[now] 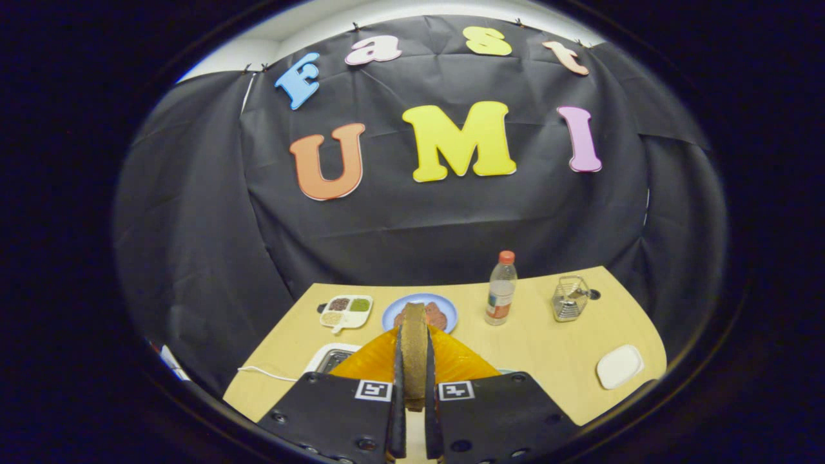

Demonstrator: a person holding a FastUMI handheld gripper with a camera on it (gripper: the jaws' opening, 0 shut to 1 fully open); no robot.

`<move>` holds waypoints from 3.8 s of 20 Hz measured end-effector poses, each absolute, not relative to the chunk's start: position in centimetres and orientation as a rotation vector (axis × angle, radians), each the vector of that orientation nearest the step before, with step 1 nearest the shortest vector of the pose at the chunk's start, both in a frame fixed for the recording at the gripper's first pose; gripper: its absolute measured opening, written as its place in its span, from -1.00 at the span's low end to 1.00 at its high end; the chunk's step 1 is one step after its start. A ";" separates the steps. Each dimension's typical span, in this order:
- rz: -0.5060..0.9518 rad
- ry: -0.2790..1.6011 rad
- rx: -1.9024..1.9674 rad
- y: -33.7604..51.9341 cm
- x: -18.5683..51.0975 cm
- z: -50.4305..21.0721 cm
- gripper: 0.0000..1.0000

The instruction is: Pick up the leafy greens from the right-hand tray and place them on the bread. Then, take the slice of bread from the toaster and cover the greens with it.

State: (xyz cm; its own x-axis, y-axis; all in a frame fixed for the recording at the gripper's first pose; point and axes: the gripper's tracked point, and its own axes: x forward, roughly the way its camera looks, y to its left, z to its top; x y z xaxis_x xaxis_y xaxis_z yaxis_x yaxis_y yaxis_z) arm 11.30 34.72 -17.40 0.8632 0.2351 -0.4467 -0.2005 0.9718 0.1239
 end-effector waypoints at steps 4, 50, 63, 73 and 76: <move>0.198 0.551 0.057 30.9 12.0 -23.3 -0.77; 0.123 0.067 0.073 10.5 8.8 -0.9 0.92; 0.136 0.021 0.129 11.0 7.9 2.0 0.92; 0.119 0.018 0.121 11.5 7.9 2.0 0.92; 0.115 0.030 0.124 11.9 8.1 1.8 0.92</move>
State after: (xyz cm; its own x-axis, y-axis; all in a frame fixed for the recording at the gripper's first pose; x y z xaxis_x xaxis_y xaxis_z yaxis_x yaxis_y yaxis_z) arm 8.10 11.94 1.82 0.9929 0.1163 -0.0232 -0.1125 0.9857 0.1256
